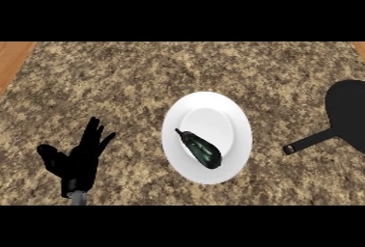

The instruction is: Pick the cupcake from the plate and place it in the pan

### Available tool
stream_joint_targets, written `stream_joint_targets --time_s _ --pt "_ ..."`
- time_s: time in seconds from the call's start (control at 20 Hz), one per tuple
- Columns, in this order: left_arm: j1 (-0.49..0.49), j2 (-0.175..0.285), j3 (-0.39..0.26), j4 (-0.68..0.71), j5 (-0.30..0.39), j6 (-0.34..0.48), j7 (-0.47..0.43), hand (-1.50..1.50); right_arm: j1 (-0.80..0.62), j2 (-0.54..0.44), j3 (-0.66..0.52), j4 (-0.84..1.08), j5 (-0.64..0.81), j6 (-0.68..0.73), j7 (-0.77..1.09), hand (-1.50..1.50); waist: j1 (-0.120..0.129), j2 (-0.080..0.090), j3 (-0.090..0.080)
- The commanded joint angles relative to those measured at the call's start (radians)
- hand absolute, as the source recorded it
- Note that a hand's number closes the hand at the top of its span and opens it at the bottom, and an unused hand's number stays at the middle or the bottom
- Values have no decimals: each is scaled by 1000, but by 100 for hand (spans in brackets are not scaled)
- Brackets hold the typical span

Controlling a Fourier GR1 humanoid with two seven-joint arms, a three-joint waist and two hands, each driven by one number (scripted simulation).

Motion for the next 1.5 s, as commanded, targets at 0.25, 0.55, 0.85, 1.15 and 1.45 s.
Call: stream_joint_targets --time_s 0.25,0.55,0.85,1.15,1.45 --pt "39 28 42 41 29 -33 -3 0 -2 147 -182 -242 -445 -66 -419 -150 -38 -14 -8" --pt "55 27 47 30 23 -17 16 0 136 257 -207 -495 -713 206 -651 -150 -61 -23 -13" --pt "33 -6 42 88 5 -20 -44 0 270 476 -109 -808 -764 287 -606 -150 -54 -19 -15" --pt "44 -10 29 75 -20 -14 -34 0 445 653 -11 -1120 -732 217 -497 -150 -43 -15 -15" --pt "37 -13 22 23 -15 -21 18 0 584 658 253 -1246 -668 18 -294 -150 -32 -14 -14"
